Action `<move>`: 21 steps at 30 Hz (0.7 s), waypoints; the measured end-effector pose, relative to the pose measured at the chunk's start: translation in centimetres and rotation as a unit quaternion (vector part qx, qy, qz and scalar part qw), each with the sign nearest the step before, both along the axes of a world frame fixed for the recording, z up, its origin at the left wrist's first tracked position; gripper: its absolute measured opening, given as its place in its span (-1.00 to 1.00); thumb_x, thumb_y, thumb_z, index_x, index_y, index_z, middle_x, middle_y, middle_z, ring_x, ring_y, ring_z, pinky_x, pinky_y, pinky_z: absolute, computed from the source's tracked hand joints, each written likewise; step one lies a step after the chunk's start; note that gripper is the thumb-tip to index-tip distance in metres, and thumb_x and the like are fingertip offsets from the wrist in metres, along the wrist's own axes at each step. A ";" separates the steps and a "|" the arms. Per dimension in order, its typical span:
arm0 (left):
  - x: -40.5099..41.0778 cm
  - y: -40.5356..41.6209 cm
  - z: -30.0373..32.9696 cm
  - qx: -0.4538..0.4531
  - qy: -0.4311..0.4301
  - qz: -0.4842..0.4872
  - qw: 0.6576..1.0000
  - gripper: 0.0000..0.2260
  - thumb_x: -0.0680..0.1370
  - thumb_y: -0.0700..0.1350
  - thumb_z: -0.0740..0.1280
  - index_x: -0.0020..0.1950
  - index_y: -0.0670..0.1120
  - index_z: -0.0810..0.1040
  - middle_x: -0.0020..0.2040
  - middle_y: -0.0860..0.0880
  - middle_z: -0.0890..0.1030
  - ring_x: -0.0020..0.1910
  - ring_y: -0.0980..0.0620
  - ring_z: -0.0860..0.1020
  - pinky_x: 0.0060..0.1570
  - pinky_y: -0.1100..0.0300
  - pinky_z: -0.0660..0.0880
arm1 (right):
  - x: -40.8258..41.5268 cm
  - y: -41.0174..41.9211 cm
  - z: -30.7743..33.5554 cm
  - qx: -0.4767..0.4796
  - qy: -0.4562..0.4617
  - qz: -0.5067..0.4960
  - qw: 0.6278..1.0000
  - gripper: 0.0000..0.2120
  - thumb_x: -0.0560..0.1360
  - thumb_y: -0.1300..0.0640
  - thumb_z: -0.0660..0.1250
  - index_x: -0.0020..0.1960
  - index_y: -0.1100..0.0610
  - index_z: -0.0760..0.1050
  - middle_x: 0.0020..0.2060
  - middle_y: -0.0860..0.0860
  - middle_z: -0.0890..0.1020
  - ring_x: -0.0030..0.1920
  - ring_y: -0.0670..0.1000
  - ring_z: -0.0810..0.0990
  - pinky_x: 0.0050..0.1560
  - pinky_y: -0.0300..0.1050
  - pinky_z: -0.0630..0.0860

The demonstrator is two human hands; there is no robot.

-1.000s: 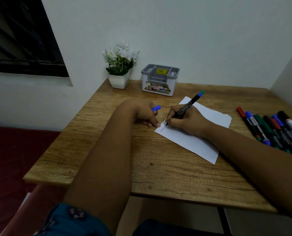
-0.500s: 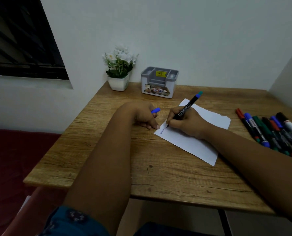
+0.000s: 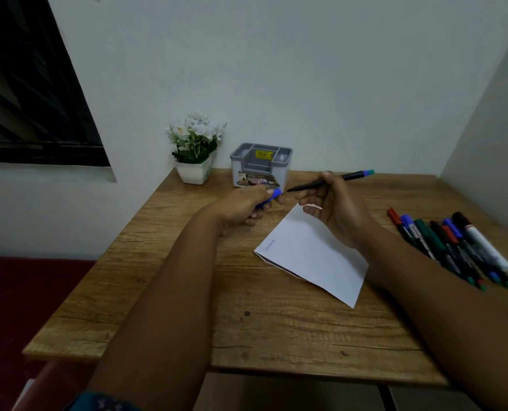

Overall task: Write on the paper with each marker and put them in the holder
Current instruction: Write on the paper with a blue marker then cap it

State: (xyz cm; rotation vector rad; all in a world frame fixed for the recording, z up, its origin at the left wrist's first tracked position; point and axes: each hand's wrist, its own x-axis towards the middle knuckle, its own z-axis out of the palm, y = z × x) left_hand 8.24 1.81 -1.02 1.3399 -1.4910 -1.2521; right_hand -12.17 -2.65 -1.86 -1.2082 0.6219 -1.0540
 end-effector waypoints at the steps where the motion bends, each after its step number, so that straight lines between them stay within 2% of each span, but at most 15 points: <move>1: 0.0 0.0 0.0 -0.001 0.004 -0.001 1.000 -0.71 0.67 -0.04 0.11 0.18 -0.16 0.55 -0.25 0.01 0.38 -0.43 0.15 0.25 -0.51 0.34 0.22 | 0.2 0.1 -0.1 -0.013 0.019 -0.014 1.000 -0.62 0.67 0.02 0.05 -0.09 0.15 0.57 -0.24 0.11 0.69 -0.23 -0.01 0.66 -0.14 -0.13 0.53; 6: -0.2 0.1 -0.1 -0.007 0.018 0.002 1.000 -0.81 0.66 -0.06 0.15 0.07 -0.08 0.54 -0.29 0.02 0.38 -0.44 0.14 0.24 -0.51 0.34 0.20 | 0.6 0.4 -0.3 -0.049 0.061 -0.042 0.996 -0.68 0.66 0.02 0.15 -0.07 0.16 0.58 -0.22 0.10 0.70 -0.18 -0.02 0.67 -0.14 -0.16 0.57; 10: -0.6 0.2 -0.3 -0.034 0.001 -0.018 0.999 -0.74 0.64 -0.05 0.20 -0.22 0.05 0.53 -0.38 0.08 0.40 -0.47 0.18 0.26 -0.49 0.34 0.21 | 0.8 0.6 -1.2 -0.117 0.114 -0.022 0.986 -0.84 0.59 0.05 0.31 -0.08 0.10 0.61 -0.22 0.04 0.70 -0.16 -0.07 0.65 -0.12 -0.20 0.58; 12: -1.0 0.1 -0.4 -0.047 -0.003 -0.005 0.999 -0.77 0.63 -0.02 0.22 -0.19 0.02 0.55 -0.41 0.14 0.40 -0.47 0.20 0.28 -0.45 0.34 0.24 | 1.2 0.6 -1.4 -0.137 0.116 -0.045 0.983 -0.89 0.55 0.07 0.38 -0.12 0.08 0.62 -0.28 0.00 0.68 -0.23 -0.10 0.63 -0.13 -0.19 0.57; 15: -1.5 -0.3 -0.6 -0.071 0.001 0.029 0.997 -0.87 0.63 -0.02 0.22 0.02 -0.07 0.47 -0.43 0.16 0.37 -0.46 0.19 0.29 -0.41 0.29 0.26 | 1.6 0.5 -1.1 -0.169 0.096 -0.075 0.978 -0.87 0.52 0.08 0.42 -0.21 0.01 0.63 -0.39 -0.05 0.60 -0.33 -0.12 0.56 -0.25 -0.26 0.53; 17: -1.6 -0.3 -0.6 -0.082 -0.001 0.043 0.996 -0.89 0.63 -0.03 0.23 0.02 -0.06 0.44 -0.42 0.14 0.37 -0.44 0.17 0.30 -0.37 0.24 0.27 | 1.8 0.3 -0.9 -0.176 0.091 -0.064 0.978 -0.87 0.51 0.08 0.43 -0.22 0.01 0.63 -0.41 -0.05 0.58 -0.35 -0.12 0.54 -0.28 -0.27 0.51; 20: -1.2 -0.2 -0.2 -0.109 -0.025 0.058 0.992 -0.90 0.62 -0.03 0.25 -0.02 -0.04 0.45 -0.43 0.15 0.39 -0.43 0.16 0.31 -0.37 0.23 0.28 | 2.2 -0.2 -0.6 -0.133 0.099 -0.067 0.984 -0.90 0.45 0.03 0.49 -0.13 0.03 0.61 -0.32 -0.05 0.64 -0.26 -0.13 0.60 -0.17 -0.16 0.52; 21: -1.1 -0.2 -0.1 -0.125 -0.034 0.066 0.989 -0.90 0.62 -0.03 0.25 -0.04 -0.04 0.46 -0.45 0.18 0.40 -0.45 0.18 0.32 -0.39 0.25 0.28 | 2.1 -0.5 -0.5 -0.116 0.104 -0.092 0.983 -0.81 0.40 -0.01 0.53 -0.07 0.00 0.58 -0.22 -0.04 0.67 -0.16 -0.12 0.64 -0.10 -0.11 0.53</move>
